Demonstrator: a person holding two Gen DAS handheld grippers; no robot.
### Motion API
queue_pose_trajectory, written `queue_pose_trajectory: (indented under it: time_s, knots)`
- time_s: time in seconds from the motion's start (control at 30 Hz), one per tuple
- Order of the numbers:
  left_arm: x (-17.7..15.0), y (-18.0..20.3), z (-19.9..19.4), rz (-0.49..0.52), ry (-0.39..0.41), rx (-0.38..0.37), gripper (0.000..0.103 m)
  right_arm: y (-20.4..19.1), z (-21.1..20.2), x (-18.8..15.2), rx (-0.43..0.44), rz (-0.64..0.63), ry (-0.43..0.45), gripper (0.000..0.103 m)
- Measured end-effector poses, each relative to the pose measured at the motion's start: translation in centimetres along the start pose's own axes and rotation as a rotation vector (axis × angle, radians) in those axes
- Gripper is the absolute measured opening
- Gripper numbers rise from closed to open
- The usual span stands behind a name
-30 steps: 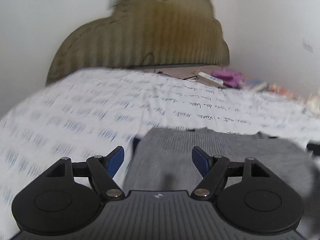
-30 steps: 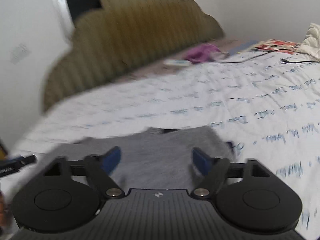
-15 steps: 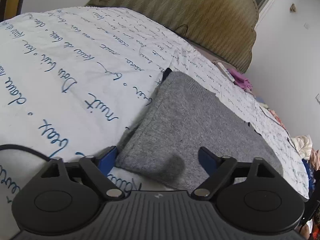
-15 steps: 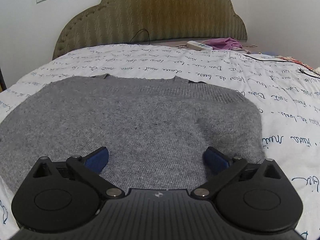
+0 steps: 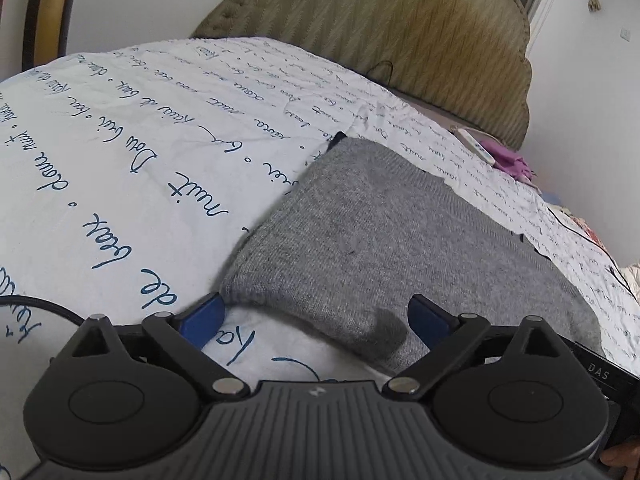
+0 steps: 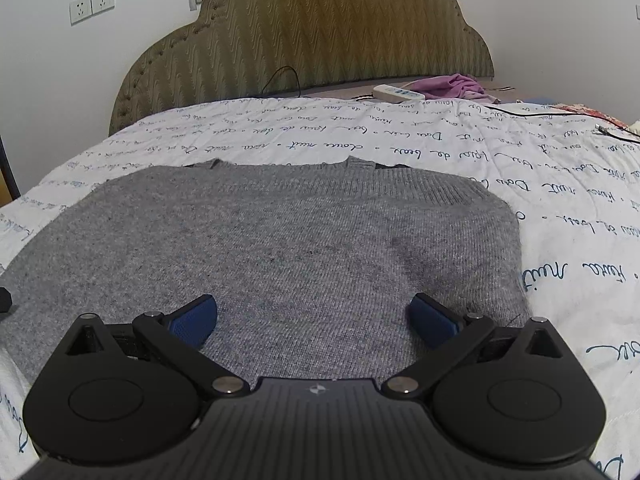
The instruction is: Fold small clothes
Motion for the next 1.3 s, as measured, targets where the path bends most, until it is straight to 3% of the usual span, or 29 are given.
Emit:
queue_pose_trajectory:
  time_s: [0.13,0.23,0.4,0.5,0.53,0.57,0.6,0.63,0.7,0.8,0.93,0.97,1.0,1.17,1.3]
  knots:
    - [-0.1,0.0,-0.4,-0.067,-0.018,0.017,0.099,0.0,-0.1,0.0,0.009,0.013,0.005,0.101]
    - [-0.2,-0.2,-1.1,-0.18,-0.023,-0.037,0.099,0.0,-0.2,0.1,0.012,0.019,0.008,0.101]
    - [1.4,-2.7,0.0,-0.509,-0.043,-0.156,0.098,0.1,-0.3,0.1,0.018,0.028,0.011,0.101]
    - [2.9,-3.9,1.3,-0.626,-0.042,-0.185,0.097,0.1,-0.3,0.1,0.016,0.026,0.011,0.101]
    - [3.3,-4.0,1.5,-0.645,-0.037,-0.195,0.093,0.0,-0.3,0.1,0.015,0.025,0.011,0.101]
    - [3.7,-4.0,1.7,-0.649,-0.03,-0.2,0.069,0.0,-0.3,0.1,0.015,0.025,0.011,0.101]
    - [3.9,-3.9,1.9,-0.631,-0.029,-0.202,0.028,0.0,-0.3,0.1,0.015,0.025,0.011,0.101]
    - [3.9,-3.6,2.2,-0.598,-0.043,-0.198,0.017,0.0,-0.3,0.1,0.015,0.025,0.011,0.101]
    - [3.1,-3.2,3.0,-0.533,-0.088,-0.154,0.015,0.0,-0.3,0.1,0.015,0.025,0.011,0.101]
    - [1.2,-2.9,3.6,-0.513,-0.12,-0.166,0.018,0.0,-0.3,0.1,0.016,0.027,0.011,0.101]
    - [1.3,-2.8,3.4,-0.458,-0.067,-0.178,0.017,0.0,-0.2,0.1,0.013,0.023,0.009,0.101]
    - [1.5,-2.7,3.3,-0.423,-0.053,-0.167,0.011,-0.1,-0.1,0.1,0.011,0.02,0.008,0.101]
    - [1.8,-2.5,3.0,-0.377,-0.028,-0.144,0.006,0.0,-0.1,0.1,0.01,0.019,0.008,0.101]
    - [2.2,1.2,1.3,-0.019,0.099,-0.122,0.005,-0.1,0.0,0.0,0.003,0.008,0.002,0.101]
    - [0.5,1.0,1.7,0.019,0.096,-0.101,0.005,-0.2,0.3,0.2,-0.013,-0.013,-0.02,0.101]
Point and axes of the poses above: each gripper's, at about its wrist camera, not at the fingertips, and z roughly the way its jaws point, y to its right, x to its top, the point moved 10 cm from there along z, roughly the way its jaws point, and after that the axes turned 4 degrees about y, right-handed, at the moved point
